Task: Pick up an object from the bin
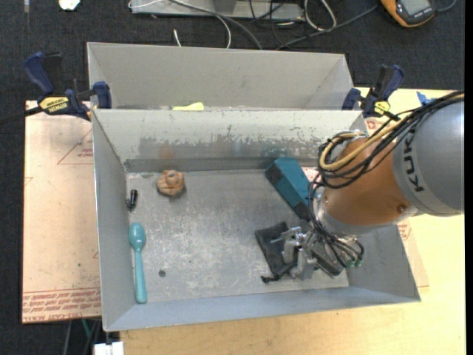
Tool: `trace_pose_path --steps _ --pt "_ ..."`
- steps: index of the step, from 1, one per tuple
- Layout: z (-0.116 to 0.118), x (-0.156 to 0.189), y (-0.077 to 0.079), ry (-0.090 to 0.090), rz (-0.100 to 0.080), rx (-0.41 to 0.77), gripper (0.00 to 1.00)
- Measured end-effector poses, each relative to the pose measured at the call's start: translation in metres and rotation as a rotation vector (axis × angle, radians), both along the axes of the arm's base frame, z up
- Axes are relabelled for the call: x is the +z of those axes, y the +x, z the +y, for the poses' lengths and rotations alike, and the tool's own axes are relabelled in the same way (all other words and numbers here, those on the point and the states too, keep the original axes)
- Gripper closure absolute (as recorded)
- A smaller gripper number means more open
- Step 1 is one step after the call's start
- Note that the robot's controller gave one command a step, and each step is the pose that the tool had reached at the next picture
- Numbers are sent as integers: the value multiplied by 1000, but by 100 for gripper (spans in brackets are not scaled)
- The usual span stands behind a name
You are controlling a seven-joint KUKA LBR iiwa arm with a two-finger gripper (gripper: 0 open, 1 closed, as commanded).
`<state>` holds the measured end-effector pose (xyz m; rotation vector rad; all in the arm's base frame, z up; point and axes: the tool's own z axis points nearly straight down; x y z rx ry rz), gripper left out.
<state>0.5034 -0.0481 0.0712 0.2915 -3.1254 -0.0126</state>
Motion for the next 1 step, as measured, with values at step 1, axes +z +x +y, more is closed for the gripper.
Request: trace_pose_path --steps 1 --pt "-19 36 32 2 5 104 100"
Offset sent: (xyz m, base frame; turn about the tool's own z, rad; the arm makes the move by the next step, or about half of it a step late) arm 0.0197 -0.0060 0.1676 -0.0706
